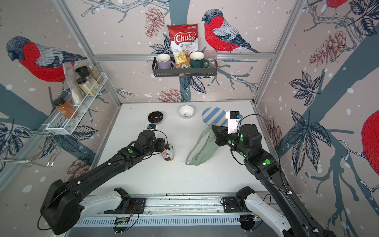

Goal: Remove the decoration from the bag
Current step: Place the decoration item at the center of the board.

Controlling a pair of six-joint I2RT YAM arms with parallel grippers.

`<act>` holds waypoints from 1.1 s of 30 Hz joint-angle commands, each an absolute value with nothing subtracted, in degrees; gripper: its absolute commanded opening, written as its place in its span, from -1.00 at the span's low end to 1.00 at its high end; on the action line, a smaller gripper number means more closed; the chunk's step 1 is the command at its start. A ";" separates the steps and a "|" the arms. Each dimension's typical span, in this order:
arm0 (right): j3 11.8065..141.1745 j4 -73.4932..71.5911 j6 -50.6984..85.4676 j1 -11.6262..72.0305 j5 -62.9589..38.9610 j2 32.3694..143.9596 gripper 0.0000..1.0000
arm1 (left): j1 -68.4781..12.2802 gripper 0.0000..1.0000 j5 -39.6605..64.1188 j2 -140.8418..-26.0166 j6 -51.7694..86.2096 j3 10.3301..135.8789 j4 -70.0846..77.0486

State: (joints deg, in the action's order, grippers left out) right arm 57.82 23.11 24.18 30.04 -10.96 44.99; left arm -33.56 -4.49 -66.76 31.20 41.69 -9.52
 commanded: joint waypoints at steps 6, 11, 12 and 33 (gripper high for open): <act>57.71 20.54 24.58 30.04 -12.02 45.26 -1.00 | -31.28 0.10 -2.87 -68.17 32.05 42.49 -8.59; 57.73 20.26 24.56 30.05 -12.18 46.26 -1.00 | -31.20 0.39 -4.36 -66.01 30.09 45.79 -11.43; 57.74 20.29 24.45 30.02 -12.06 46.59 -1.00 | -31.18 0.42 -4.91 -65.49 29.52 46.54 -12.16; 71.26 24.26 26.13 24.49 -10.84 77.87 -1.00 | -32.83 0.23 6.49 -59.11 28.82 44.66 -7.89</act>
